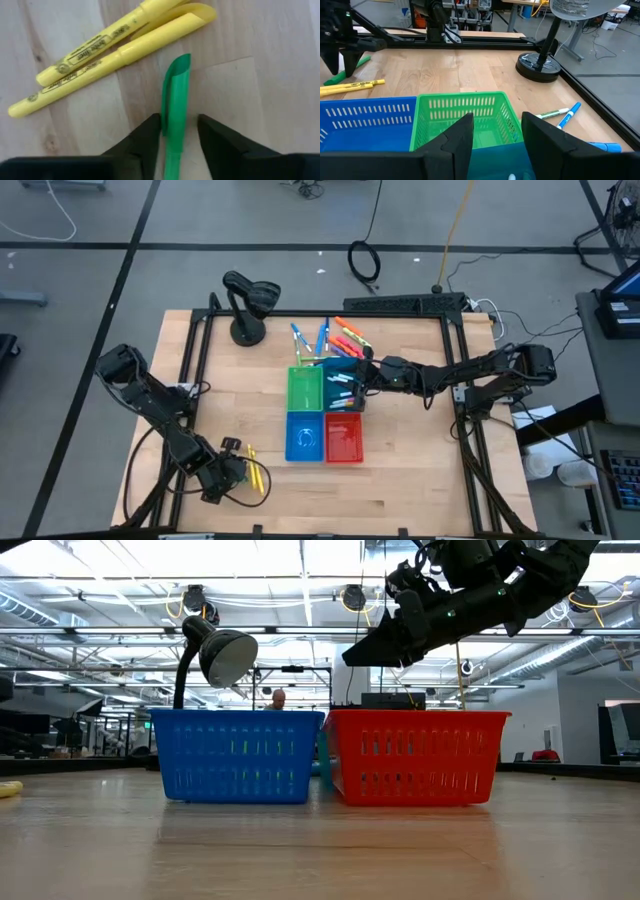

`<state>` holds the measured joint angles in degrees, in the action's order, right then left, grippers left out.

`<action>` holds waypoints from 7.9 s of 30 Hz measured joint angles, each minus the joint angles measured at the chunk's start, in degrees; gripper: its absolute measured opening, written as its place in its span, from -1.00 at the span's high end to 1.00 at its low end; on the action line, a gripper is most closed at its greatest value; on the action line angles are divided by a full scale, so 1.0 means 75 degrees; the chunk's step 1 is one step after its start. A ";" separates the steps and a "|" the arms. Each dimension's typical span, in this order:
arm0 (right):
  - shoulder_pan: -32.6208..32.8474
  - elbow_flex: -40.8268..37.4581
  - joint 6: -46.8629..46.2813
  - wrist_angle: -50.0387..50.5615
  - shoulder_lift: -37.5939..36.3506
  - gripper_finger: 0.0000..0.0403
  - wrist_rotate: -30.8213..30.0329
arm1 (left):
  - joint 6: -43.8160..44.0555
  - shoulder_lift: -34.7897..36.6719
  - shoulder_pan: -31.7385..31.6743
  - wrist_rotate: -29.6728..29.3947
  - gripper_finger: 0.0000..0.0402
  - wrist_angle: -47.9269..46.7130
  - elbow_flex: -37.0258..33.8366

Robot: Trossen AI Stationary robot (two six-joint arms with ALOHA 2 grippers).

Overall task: Pick & Place Markers
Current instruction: Put the green pen into the red bin, then put the yellow pen into the red bin

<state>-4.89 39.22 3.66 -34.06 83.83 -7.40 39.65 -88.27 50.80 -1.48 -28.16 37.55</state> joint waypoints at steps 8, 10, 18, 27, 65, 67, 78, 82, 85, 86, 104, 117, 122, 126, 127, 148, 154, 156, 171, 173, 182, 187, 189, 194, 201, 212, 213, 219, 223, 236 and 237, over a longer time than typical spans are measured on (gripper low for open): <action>0.0000 0.0000 0.0000 0.0000 0.0003 0.23 0.0000 | 0.0190 0.0041 -0.0234 0.0060 0.78 0.0069 -0.0081; -0.0001 0.0000 0.0000 0.0000 0.0000 0.23 0.0000 | -0.0041 0.0108 -0.0251 0.0137 0.78 0.0139 -0.0101; -0.0001 0.0000 0.0000 -0.0061 0.0003 0.23 0.0001 | -0.0886 0.1053 -0.0266 -0.1023 0.78 -0.0381 0.0223; -0.0003 0.0000 0.0000 -0.0055 0.0003 0.23 0.0000 | -0.3258 0.2269 -0.0259 -0.4070 0.78 -0.0410 0.1251; 0.1754 0.0438 0.2389 -0.1251 0.0178 0.21 -0.0423 | -0.9624 0.1086 -0.6396 0.3052 0.78 1.1700 -0.0959; 0.1896 0.0628 0.2383 -0.1193 0.0343 0.16 -0.0427 | -0.9577 0.1010 -0.6350 0.3195 0.78 1.1568 -0.0842; 0.2121 0.1778 0.2100 -0.1223 0.1739 -0.16 -0.0192 | -0.9636 0.0567 -0.6274 0.3212 0.78 1.1527 -0.0556; 0.2141 0.2005 0.2255 -0.1198 0.2018 -0.11 0.0010 | -0.9607 0.0565 -0.6277 0.3212 0.75 1.1339 -0.0556; 0.2133 0.2080 0.2270 -0.1219 0.2069 0.01 0.0026 | -0.9605 0.0565 -0.6271 0.3215 0.76 1.1344 -0.0556; 0.2133 0.2084 0.2281 -0.1209 0.2069 0.06 0.0042 | -0.9589 0.0565 -0.6274 0.3215 0.77 1.1320 -0.0556; 0.2116 0.2066 0.2577 -0.0885 0.2041 0.91 0.0953 | -0.8451 0.0568 -0.6239 0.3301 0.67 1.1021 -0.0556; 0.2148 0.2090 0.1464 0.1490 0.0887 0.91 0.0286 | -0.8268 0.1002 -0.5912 0.0854 0.67 1.0777 -0.0556; 0.2148 0.2092 0.1010 0.2109 0.0793 0.91 -0.0059 | -0.8074 0.1002 -0.5829 -0.0026 0.54 1.0733 -0.0567; 0.2116 0.2082 0.0969 0.2246 0.0804 0.91 -0.0008 | -0.8062 0.1020 -0.5738 -0.0398 0.24 1.0802 -0.0567; 0.2116 0.2076 0.0963 0.2258 0.0807 0.91 0.0012 | -0.8101 0.1020 -0.5727 -0.0416 0.15 1.0792 -0.0567; 0.2498 0.2055 0.0184 0.3335 0.1105 0.91 0.1836 | -0.9274 0.2211 -0.4649 -0.3828 -0.42 0.9646 -0.0535; 0.2472 0.1850 -0.0555 0.4418 0.1104 0.91 0.1805 | -0.9205 0.2320 -0.4648 -0.3811 -0.42 0.9202 -0.0544; 0.2477 0.1640 -0.0743 0.4222 0.1105 0.90 0.1810 | -0.9207 0.2314 -0.4689 -0.3800 -0.42 0.9111 -0.0547; 0.2433 0.1419 -0.1123 0.3570 0.1102 0.54 0.1795 | -0.9038 0.2305 -0.4779 -0.3779 -0.42 0.8928 -0.0550; 0.2433 0.1419 -0.1087 0.3364 0.1102 0.53 0.1795 | -0.9044 0.2303 -0.4779 -0.3776 -0.42 0.8885 -0.0550; 0.2518 0.1419 -0.0239 0.2687 0.1099 0.54 0.1798 | -0.8956 0.2302 -0.4876 -0.3773 -0.42 0.8701 -0.0550; 0.2515 0.1419 -0.0189 0.2687 0.1099 0.54 0.1792 | -0.7972 0.2385 -0.4573 -0.3808 -0.42 0.6660 -0.0550; 0.2518 0.1419 -0.0172 0.2687 0.1099 0.54 0.1794 | -0.7359 0.2511 -0.4208 -0.3795 -0.42 0.5271 -0.0540; 0.2508 0.1419 -0.0166 0.2640 0.1099 0.55 0.1776 | -0.4616 0.2617 -0.3203 -0.3631 -0.42 0.1899 -0.0309; 0.2500 0.1419 0.0037 0.2237 0.1093 0.55 0.1766 | -0.1726 0.2370 -0.1865 -0.2194 -0.40 0.1364 -0.0314; 0.2500 0.1419 0.0064 0.2226 0.1093 0.55 0.1766 | -0.2206 -0.0054 -0.1040 -0.0717 0.09 0.3594 -0.0327; 0.2500 0.1419 0.0064 0.2226 0.1093 0.55 0.1766 | -0.2212 -0.0218 -0.1047 -0.0635 0.13 0.3893 -0.0324; 0.2500 0.1419 0.0064 0.2214 0.1093 0.55 0.1766 | -0.2361 -0.0770 -0.1230 -0.0813 0.34 0.3763 -0.0273; 0.2500 0.1419 0.0064 0.2217 0.1093 0.55 0.1766 | -0.2176 -0.0769 -0.1391 -0.0944 0.43 0.3328 -0.0249; 0.2500 0.1419 0.0064 0.2229 0.1093 0.55 0.1763 | -0.0531 -0.0700 -0.1763 -0.1323 0.51 0.2782 -0.0259; 0.2500 0.1419 0.0064 0.2229 0.1093 0.55 0.1763 | -0.0393 -0.0700 -0.1763 -0.1313 0.51 0.2790 -0.0259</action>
<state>13.87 49.87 4.14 -17.34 92.03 5.82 36.70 -93.51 37.58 -11.33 -7.23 35.62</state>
